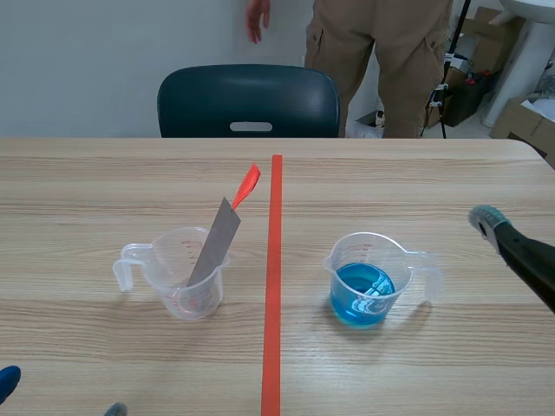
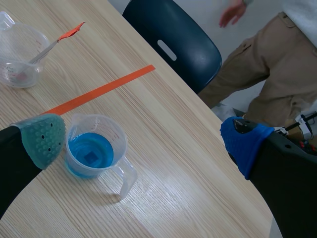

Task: Do the redox reaction experiment. return to the home posture

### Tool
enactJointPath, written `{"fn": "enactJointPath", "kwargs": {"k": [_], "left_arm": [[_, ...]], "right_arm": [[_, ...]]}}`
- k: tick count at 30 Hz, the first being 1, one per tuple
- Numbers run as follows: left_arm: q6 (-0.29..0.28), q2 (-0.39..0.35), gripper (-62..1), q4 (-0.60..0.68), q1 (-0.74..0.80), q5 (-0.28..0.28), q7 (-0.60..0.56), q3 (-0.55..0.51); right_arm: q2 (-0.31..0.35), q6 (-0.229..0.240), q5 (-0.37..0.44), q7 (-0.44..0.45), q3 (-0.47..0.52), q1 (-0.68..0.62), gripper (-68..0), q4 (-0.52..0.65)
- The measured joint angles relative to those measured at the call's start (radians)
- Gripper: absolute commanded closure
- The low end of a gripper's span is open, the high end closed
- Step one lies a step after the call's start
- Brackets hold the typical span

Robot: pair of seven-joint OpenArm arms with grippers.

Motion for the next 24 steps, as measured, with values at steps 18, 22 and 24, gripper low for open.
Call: {"fn": "enactJointPath", "kwargs": {"k": [18, 22, 24], "left_arm": [[0.0, 0.0, -62.3, 0.0, 0.0, 0.0, 0.0, 0.0], [0.0, 0.0, -62.3, 0.0, 0.0, 0.0, 0.0, 0.0], [0.0, -0.004, -62.3, 0.01, 0.0, 0.0, 0.0, 0.0]], "right_arm": [[-0.023, 0.0, 0.072, 0.001, 0.0, 0.163, -67.9, 0.0], [-0.071, 0.001, 0.072, -0.022, 0.0, 0.232, -67.9, 0.0], [-0.096, 0.001, 0.072, -0.032, 0.0, 0.261, -67.9, 0.0]]}}
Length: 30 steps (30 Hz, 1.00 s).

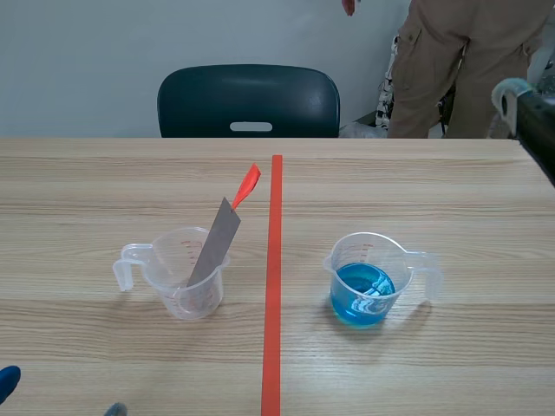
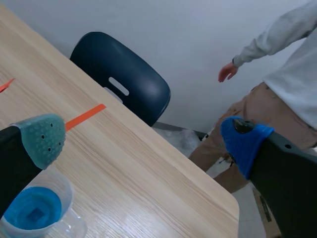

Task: Do the redox reaction experiment. return to the home posture

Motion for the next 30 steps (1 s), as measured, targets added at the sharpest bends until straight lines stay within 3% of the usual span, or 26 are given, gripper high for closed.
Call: {"fn": "enactJointPath", "kwargs": {"k": [3, 7, 13, 19, 23, 27, 30], "left_arm": [[0.0, -0.017, -62.3, 0.063, 0.009, -0.01, 0.005, 0.0], [0.0, -0.052, -61.2, 0.255, 0.073, -0.07, 0.07, 0.0], [0.0, -0.112, -59.1, 0.538, 0.189, -0.082, 0.199, 0.002], [0.0, -0.215, -59.1, 0.767, 0.305, -0.083, 0.323, 0.071], [0.016, -0.24, -59.1, 0.878, 0.375, -0.084, 0.38, 0.085], [0.027, -0.245, -59.1, 0.97, 0.438, -0.083, 0.401, 0.085], [0.047, -0.28, -59.1, 1.03, 0.494, -0.083, 0.402, 0.085]], "right_arm": [[-0.037, 0.01, 0.0, -0.006, 0.0, 0.041, -67.9, 0.0], [-0.08, 0.06, -0.005, -0.026, 0.0, 0.093, -67.9, 0.0], [-0.093, 0.069, -0.004, -0.093, 0.0, 0.13, -67.9, 0.0], [-0.093, 0.068, 0.072, -0.193, 0.013, 0.129, -67.9, 0.002], [-0.093, 0.056, 0.142, -0.239, 0.034, 0.129, -67.9, 0.012], [-0.093, 0.005, 0.147, -0.247, 0.035, 0.126, -67.9, 0.013], [-0.115, -0.002, 0.146, -0.246, 0.056, 0.126, -67.9, 0.013]]}}
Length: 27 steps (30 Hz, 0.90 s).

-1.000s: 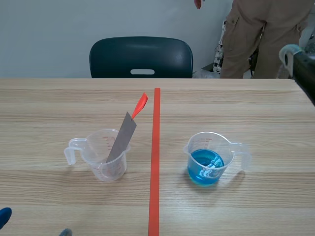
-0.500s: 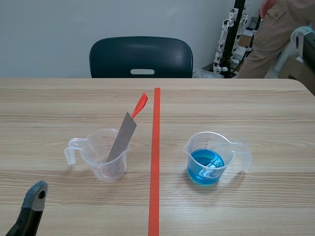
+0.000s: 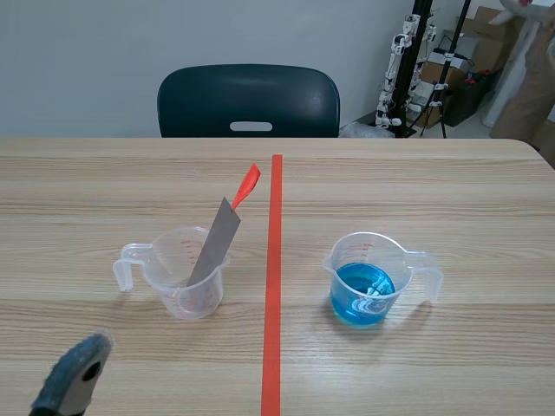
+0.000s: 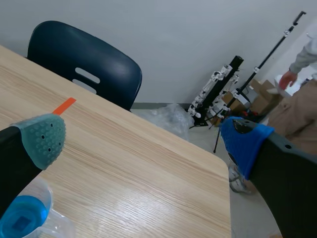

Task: Do the redox reaction experiment. return to the home posture

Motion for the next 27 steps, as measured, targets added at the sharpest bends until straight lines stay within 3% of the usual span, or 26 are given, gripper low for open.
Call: {"fn": "enactJointPath", "kwargs": {"k": [4, 7, 8, 12, 16, 20, 27], "left_arm": [[0.042, -0.062, -59.1, 0.068, 0.071, -0.019, 0.055, -0.001], [0.07, -0.116, -59.1, 0.122, 0.129, -0.11, 0.066, -0.002], [0.103, -0.136, -59.1, 0.141, 0.146, -0.127, 0.066, -0.003], [0.219, -0.227, -59.1, 0.206, 0.194, -0.162, 0.101, -0.006], [0.271, -0.322, -59.1, 0.252, 0.195, -0.158, 0.232, -0.006], [0.303, -0.374, -58.6, 0.304, 0.192, -0.157, 0.315, -0.006], [0.303, -0.37, -57.8, 0.319, 0.187, -0.157, 0.314, -0.006]], "right_arm": [[-0.051, -0.001, 0.0, 0.006, 0.012, 0.0, -67.9, 0.0], [-0.093, 0.004, -0.012, 0.007, 0.012, 0.0, -67.9, 0.0], [-0.103, 0.013, -0.013, 0.007, 0.012, -0.001, -67.9, 0.0], [-0.11, 0.095, -0.031, 0.018, 0.012, -0.039, -67.9, 0.0], [-0.109, 0.134, -0.037, 0.072, 0.012, -0.117, -67.9, 0.0], [-0.085, 0.138, -0.038, 0.107, 0.008, -0.153, -67.9, 0.0], [0.015, 0.102, -0.037, 0.074, -0.056, -0.151, -67.9, 0.0]]}}
